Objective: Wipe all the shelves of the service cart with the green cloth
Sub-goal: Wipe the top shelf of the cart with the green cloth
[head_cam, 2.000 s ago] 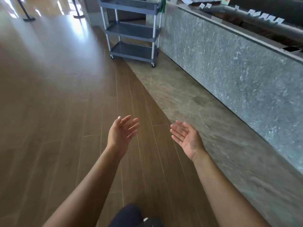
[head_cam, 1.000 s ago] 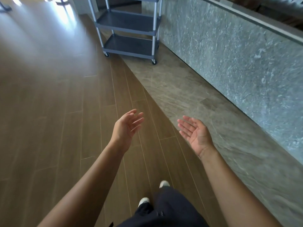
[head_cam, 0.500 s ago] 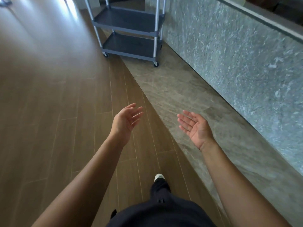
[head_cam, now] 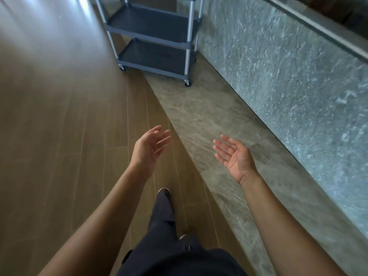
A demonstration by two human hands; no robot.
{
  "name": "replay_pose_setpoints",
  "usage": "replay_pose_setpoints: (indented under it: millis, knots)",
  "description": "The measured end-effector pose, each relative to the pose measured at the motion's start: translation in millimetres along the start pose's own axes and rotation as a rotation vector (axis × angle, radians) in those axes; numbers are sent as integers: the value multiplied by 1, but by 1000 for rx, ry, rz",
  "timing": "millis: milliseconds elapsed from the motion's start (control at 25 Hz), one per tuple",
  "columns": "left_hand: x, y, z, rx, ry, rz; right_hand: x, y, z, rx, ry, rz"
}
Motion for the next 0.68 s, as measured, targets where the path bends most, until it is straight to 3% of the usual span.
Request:
replay_pose_setpoints:
  millis: [680]
  knots:
    - [-111, -52, 219, 84, 44, 67, 98, -94, 188, -51, 17, 63]
Point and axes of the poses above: each hand's wrist, its own z-axis towards the middle knuckle, its own y-axis out of the back of the hand, x = y × z, the point moved 5 cm from there along z, towards the middle knuckle, and after that the axes turned 10 degrees about -z, right-handed, at the moved point
